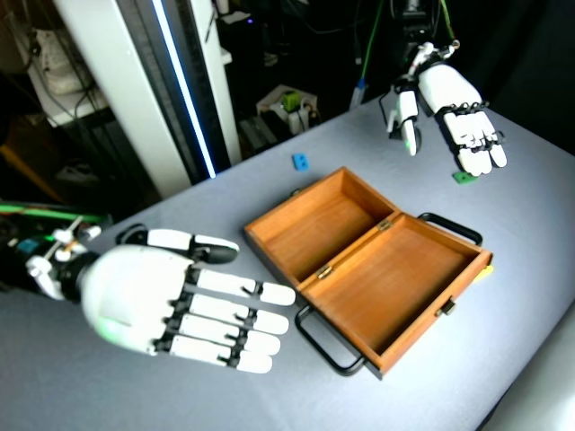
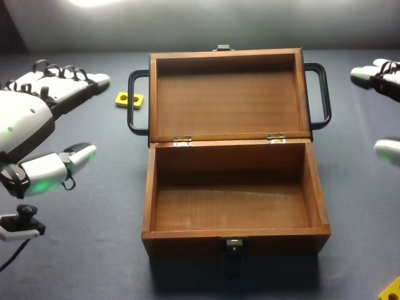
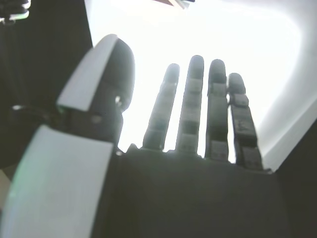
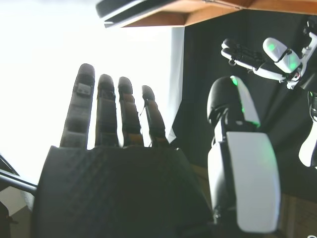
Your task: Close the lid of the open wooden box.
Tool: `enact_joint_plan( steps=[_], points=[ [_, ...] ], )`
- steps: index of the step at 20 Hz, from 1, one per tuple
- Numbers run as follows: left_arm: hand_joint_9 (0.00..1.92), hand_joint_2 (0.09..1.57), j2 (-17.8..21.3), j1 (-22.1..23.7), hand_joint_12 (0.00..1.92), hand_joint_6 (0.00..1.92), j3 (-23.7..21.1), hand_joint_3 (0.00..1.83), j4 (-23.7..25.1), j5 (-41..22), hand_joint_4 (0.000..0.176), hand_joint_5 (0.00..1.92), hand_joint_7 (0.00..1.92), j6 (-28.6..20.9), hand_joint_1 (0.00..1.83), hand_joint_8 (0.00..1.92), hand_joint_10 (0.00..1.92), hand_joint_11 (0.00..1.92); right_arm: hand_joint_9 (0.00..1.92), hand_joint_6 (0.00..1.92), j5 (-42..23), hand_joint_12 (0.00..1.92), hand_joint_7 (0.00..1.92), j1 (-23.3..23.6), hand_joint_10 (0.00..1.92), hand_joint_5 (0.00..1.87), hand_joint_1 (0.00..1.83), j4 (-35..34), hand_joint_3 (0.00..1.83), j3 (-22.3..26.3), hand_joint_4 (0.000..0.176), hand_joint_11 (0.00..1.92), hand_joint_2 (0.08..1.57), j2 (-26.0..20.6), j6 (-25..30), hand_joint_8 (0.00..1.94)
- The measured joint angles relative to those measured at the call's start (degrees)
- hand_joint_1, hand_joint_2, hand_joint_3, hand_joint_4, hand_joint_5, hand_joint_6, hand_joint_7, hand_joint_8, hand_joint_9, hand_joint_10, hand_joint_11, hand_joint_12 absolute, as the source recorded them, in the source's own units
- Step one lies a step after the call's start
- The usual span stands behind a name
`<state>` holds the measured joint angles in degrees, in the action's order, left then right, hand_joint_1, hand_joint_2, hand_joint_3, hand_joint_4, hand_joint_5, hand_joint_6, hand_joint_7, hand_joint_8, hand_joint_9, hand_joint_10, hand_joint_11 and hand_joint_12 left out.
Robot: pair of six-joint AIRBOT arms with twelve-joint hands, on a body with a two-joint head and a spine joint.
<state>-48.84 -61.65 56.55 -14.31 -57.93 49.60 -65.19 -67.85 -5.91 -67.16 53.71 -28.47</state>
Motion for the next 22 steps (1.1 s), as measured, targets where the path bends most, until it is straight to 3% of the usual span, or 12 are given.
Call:
enact_joint_plan(
  steps=[1,5,7,9,10,11,16,22],
  points=[
    [0.08,1.46,-0.1,0.5,0.19,0.00,0.3,0.00,0.3,0.3,0.000,0.10,0.10,0.0,0.43,0.01,0.01,0.00,0.05,0.00,0.2,0.08,0.17,0.0,0.00,0.18,0.46,-0.2,0.00,0.0,0.000,0.03,1.38,0.0,0.0,0.00],
    [0.01,1.48,-1.1,3.3,0.01,0.00,2.9,0.01,0.3,4.9,0.000,0.01,0.01,0.0,0.36,0.00,0.00,0.00,0.05,0.00,2.4,0.06,0.14,1.0,0.00,0.19,0.42,-0.7,0.00,-1.8,0.000,0.04,1.39,0.8,0.1,0.00],
    [0.01,1.50,-1.9,5.8,0.00,0.00,4.3,0.01,0.6,8.5,0.000,0.02,0.01,1.3,0.40,0.00,0.00,0.00,0.04,0.00,4.8,0.05,0.12,2.1,0.00,0.19,0.37,-0.4,0.01,-3.4,0.000,0.03,1.40,1.3,0.1,0.00],
    [0.03,1.54,-2.8,7.9,0.00,0.00,5.8,0.01,1.1,11.9,0.000,0.04,0.04,3.4,0.22,0.00,0.00,0.00,0.03,0.01,7.2,0.05,0.11,2.9,0.00,0.21,0.40,-0.2,0.00,-5.1,0.000,0.02,1.40,1.8,1.2,0.00],
    [0.02,1.54,-3.3,8.3,0.00,0.00,6.5,0.01,0.8,13.4,0.000,0.04,0.04,4.1,0.04,0.00,0.00,0.00,0.03,0.01,8.2,0.05,0.11,3.2,0.00,0.21,0.40,0.2,0.00,-5.6,0.000,0.03,1.40,1.8,1.5,0.00],
    [0.03,1.52,-4.1,8.9,0.00,0.00,7.6,0.00,0.2,15.6,0.000,0.05,0.05,5.0,0.01,0.01,0.01,0.00,0.04,0.01,9.2,0.05,0.11,3.8,0.00,0.21,0.40,0.6,0.00,-6.2,0.000,0.03,1.40,1.8,1.5,0.00],
    [0.00,1.45,-6.1,11.3,0.00,0.00,11.1,0.00,-3.5,23.5,0.000,0.00,0.00,10.4,0.00,0.00,0.00,0.00,0.03,0.00,14.8,0.05,0.13,6.3,0.00,0.20,0.42,1.7,0.00,-9.6,0.000,0.03,1.41,3.8,1.5,0.01],
    [0.01,1.49,-9.0,13.6,0.00,0.00,15.0,0.00,-4.5,30.3,0.000,0.00,0.00,11.8,0.00,0.00,0.00,0.00,0.05,0.00,21.9,0.05,0.15,9.2,0.00,0.20,0.43,5.2,0.00,-12.6,0.000,0.06,1.42,5.8,1.6,0.00]
  ],
)
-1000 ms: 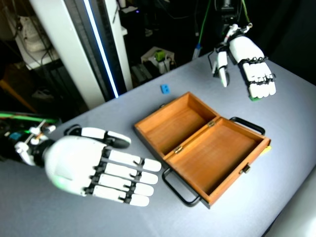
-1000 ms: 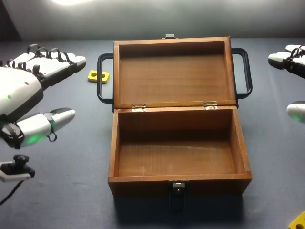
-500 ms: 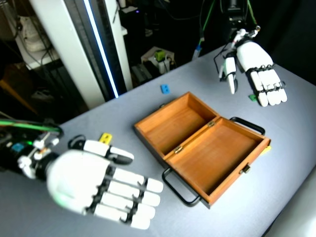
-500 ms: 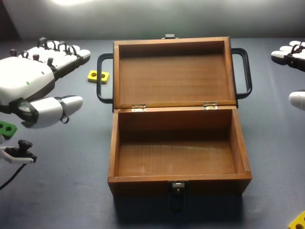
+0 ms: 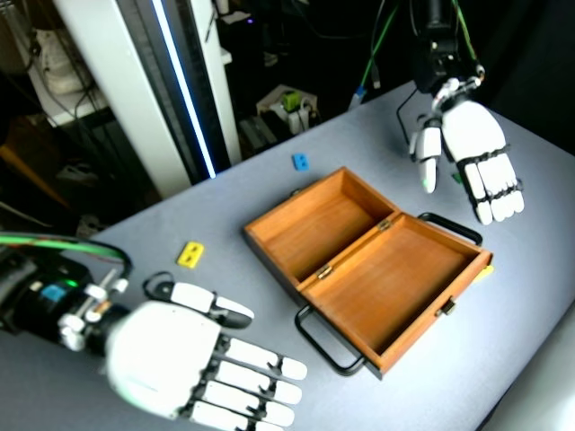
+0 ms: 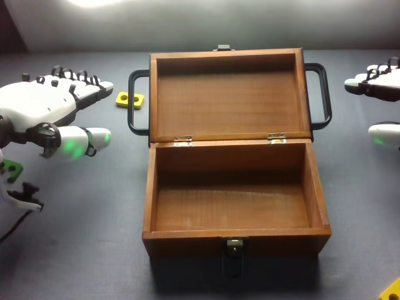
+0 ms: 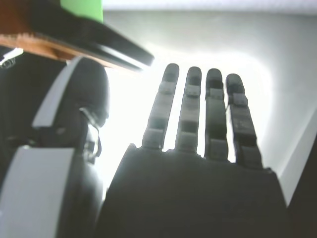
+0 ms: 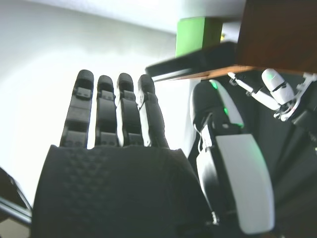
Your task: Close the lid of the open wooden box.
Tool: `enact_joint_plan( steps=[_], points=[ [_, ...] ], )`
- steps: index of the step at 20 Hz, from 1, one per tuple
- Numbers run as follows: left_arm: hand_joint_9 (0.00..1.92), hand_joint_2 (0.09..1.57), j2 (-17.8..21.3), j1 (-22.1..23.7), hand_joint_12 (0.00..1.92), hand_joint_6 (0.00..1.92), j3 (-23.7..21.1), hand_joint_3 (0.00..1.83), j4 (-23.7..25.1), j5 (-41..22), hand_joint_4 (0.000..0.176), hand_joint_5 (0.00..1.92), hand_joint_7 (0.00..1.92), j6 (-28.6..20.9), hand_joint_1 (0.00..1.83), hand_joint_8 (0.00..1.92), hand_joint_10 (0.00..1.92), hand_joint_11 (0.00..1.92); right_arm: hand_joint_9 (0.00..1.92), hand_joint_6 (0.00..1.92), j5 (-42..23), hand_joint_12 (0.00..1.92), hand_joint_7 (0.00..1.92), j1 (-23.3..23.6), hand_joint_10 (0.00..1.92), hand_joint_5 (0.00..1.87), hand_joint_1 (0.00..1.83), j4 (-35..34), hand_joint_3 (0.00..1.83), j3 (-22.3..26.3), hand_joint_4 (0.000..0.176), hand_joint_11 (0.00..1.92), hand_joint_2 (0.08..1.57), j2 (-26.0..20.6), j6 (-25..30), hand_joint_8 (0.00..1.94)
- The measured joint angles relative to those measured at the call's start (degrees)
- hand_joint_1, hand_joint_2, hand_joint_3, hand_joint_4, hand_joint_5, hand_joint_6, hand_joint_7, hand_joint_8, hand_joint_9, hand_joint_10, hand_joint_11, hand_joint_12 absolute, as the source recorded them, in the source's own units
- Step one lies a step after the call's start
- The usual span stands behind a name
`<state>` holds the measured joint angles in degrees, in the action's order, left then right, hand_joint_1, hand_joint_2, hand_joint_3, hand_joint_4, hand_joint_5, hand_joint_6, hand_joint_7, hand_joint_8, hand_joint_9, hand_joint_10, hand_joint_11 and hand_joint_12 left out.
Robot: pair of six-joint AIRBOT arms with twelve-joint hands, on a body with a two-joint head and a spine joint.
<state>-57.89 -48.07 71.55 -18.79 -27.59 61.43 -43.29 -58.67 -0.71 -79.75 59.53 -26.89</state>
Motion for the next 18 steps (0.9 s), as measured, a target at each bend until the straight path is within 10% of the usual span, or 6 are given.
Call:
enact_joint_plan(
  steps=[18],
  points=[
    [0.00,1.23,-5.7,8.1,0.00,0.00,5.6,0.00,7.7,13.1,0.000,0.02,0.01,1.9,0.00,0.00,0.00,0.00,0.01,0.00,7.5,0.01,0.12,5.2,0.00,0.18,0.36,5.3,0.00,-3.8,0.018,0.05,1.42,4.4,0.1,0.00]
  ],
)
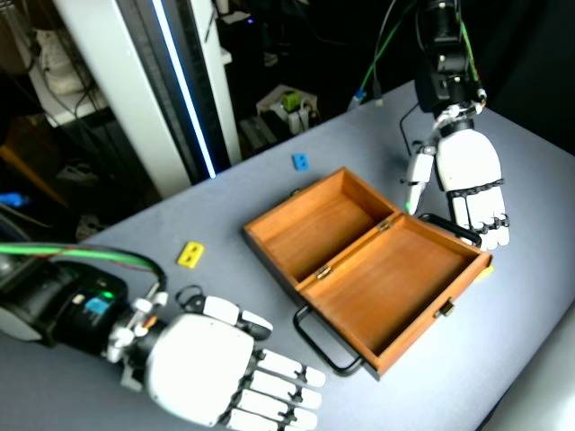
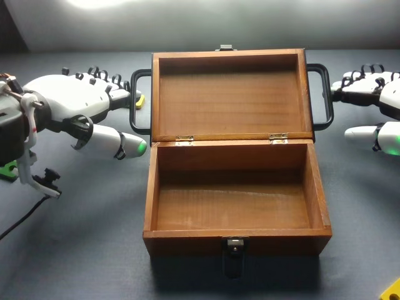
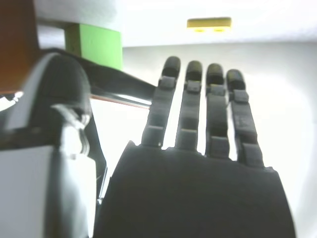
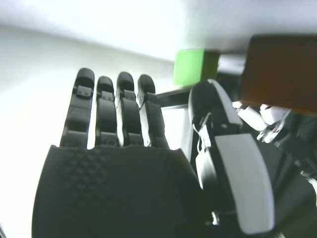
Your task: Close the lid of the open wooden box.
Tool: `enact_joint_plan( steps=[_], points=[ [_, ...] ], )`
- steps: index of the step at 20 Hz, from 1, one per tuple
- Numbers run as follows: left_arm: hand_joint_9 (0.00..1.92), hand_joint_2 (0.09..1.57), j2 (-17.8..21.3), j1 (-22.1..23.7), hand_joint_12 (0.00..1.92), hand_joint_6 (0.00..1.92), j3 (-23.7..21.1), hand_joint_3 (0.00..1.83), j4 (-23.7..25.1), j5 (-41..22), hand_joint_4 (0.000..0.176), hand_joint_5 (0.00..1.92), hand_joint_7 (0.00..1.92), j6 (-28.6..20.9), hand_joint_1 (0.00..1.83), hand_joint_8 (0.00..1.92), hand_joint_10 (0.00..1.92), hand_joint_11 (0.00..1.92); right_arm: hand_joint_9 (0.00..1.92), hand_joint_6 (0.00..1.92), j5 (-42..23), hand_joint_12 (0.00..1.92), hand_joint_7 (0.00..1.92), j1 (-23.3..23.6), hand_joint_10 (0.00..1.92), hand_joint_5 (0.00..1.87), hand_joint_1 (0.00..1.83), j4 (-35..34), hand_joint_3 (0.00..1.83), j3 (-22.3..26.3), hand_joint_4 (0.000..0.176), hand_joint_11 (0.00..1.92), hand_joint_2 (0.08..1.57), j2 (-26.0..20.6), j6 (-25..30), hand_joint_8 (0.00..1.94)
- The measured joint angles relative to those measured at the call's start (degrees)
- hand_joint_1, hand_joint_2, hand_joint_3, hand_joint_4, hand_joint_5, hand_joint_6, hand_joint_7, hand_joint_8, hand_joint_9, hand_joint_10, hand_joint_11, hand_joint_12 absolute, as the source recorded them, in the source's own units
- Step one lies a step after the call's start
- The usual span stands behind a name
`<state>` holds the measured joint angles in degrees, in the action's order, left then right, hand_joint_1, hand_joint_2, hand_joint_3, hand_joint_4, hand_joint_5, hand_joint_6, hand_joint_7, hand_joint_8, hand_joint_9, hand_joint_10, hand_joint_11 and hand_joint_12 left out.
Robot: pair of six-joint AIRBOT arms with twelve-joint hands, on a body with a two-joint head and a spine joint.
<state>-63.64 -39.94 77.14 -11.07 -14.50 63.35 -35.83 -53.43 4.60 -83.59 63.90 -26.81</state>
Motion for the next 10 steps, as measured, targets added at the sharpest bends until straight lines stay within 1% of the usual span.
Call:
enact_joint_plan(
  steps=[7,10],
  points=[
    [0.00,1.24,-0.5,0.4,0.00,0.00,0.3,0.00,0.0,1.7,0.000,0.02,0.01,0.9,0.00,0.00,0.00,0.00,0.01,0.00,1.0,0.01,0.12,0.4,0.00,0.18,0.36,2.4,0.00,-0.2,0.018,0.05,1.42,0.7,1.1,0.00],
    [0.00,1.24,0.0,0.4,0.00,0.00,-0.8,0.00,0.2,1.6,0.000,0.02,0.01,1.1,0.00,0.00,0.00,0.00,0.01,0.00,1.1,0.01,0.12,0.6,0.00,0.18,0.36,2.4,0.00,0.0,0.018,0.05,1.42,0.7,1.2,0.00]
  ],
)
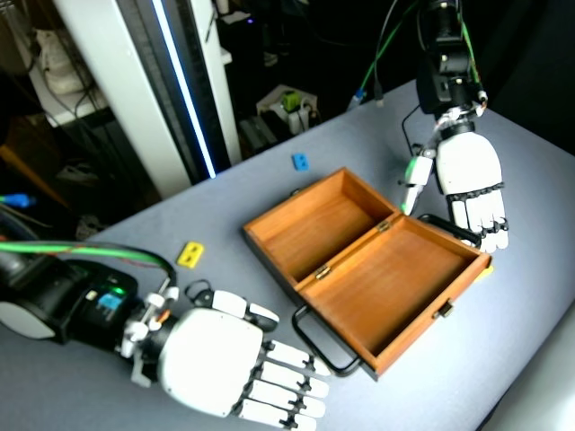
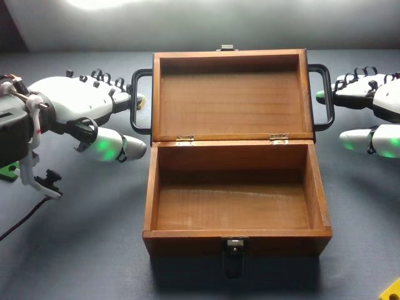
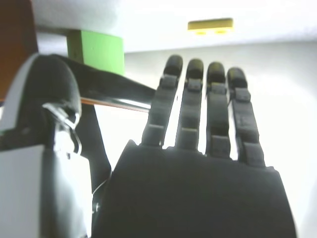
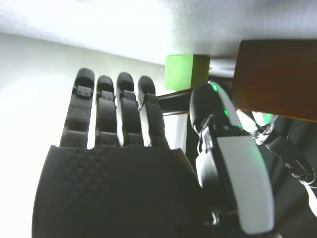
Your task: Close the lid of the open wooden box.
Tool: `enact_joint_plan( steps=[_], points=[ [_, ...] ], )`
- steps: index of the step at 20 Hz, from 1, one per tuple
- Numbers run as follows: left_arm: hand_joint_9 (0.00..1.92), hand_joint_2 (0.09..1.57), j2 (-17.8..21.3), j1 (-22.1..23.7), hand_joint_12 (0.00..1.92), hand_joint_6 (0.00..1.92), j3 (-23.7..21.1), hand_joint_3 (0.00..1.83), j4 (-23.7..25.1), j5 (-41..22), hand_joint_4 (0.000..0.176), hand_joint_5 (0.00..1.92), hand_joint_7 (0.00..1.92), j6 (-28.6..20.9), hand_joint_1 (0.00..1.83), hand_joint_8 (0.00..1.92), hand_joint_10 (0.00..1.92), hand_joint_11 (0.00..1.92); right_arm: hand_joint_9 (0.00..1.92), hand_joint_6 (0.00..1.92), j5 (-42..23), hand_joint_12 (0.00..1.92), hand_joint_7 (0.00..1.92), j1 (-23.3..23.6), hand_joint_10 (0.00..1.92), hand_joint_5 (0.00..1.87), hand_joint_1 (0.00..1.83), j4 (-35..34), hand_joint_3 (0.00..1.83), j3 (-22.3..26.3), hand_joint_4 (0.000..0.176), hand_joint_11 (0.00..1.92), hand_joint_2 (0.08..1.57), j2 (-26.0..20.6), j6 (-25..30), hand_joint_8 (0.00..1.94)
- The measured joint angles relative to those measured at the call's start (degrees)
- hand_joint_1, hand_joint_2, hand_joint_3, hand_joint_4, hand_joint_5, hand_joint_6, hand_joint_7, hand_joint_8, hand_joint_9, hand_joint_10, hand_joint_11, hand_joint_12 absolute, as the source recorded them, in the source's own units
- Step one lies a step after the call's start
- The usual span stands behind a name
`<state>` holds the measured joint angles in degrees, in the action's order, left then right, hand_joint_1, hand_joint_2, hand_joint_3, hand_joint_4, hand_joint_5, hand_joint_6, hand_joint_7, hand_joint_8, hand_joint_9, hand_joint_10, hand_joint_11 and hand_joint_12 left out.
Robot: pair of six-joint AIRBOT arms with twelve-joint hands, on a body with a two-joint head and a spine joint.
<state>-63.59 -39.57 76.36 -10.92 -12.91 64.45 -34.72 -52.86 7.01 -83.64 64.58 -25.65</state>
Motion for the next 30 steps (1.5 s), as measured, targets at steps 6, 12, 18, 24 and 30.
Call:
enact_joint_plan(
  steps=[6,12,18,24,30],
  points=[
    [0.00,1.24,2.7,-1.0,0.00,0.00,-3.7,0.00,0.4,-3.3,0.000,0.02,0.01,0.0,0.00,0.00,0.00,0.00,0.01,0.00,-0.5,0.01,0.12,0.0,0.00,0.18,0.36,0.3,0.00,0.7,0.018,0.05,1.43,-0.2,0.6,0.00],
    [0.00,1.07,4.7,-1.9,0.00,0.00,-6.3,0.00,0.5,-7.3,0.000,0.00,0.00,0.0,0.00,0.00,0.00,0.00,0.05,0.00,-2.3,0.02,0.15,0.2,0.00,0.20,0.44,0.4,0.00,1.5,0.000,0.08,1.42,-0.8,1.4,0.00],
    [0.00,1.24,6.4,-3.6,0.01,0.00,-8.6,0.00,1.2,-11.9,0.000,0.00,0.00,-2.4,0.00,0.00,0.00,0.02,0.07,0.00,-3.8,0.03,0.18,0.2,0.01,0.20,0.44,1.4,0.00,3.1,0.000,0.08,1.43,-2.1,1.4,0.01],
    [0.01,1.31,8.4,-6.0,0.00,0.01,-10.6,0.02,1.2,-16.0,0.000,0.01,0.02,-4.8,0.00,0.01,0.01,0.00,0.05,0.00,-5.8,0.02,0.15,0.2,0.00,0.19,0.39,1.0,0.00,4.5,0.004,0.07,1.41,-3.2,1.4,0.00],
    [0.00,1.31,11.1,-8.7,0.00,0.00,-13.6,0.01,1.4,-20.2,0.000,0.00,0.00,-6.2,0.00,0.00,0.00,0.00,0.07,0.00,-8.5,0.04,0.18,0.2,0.00,0.19,0.45,1.2,0.00,6.9,0.000,0.11,1.38,-4.5,1.5,0.00]
  ],
)
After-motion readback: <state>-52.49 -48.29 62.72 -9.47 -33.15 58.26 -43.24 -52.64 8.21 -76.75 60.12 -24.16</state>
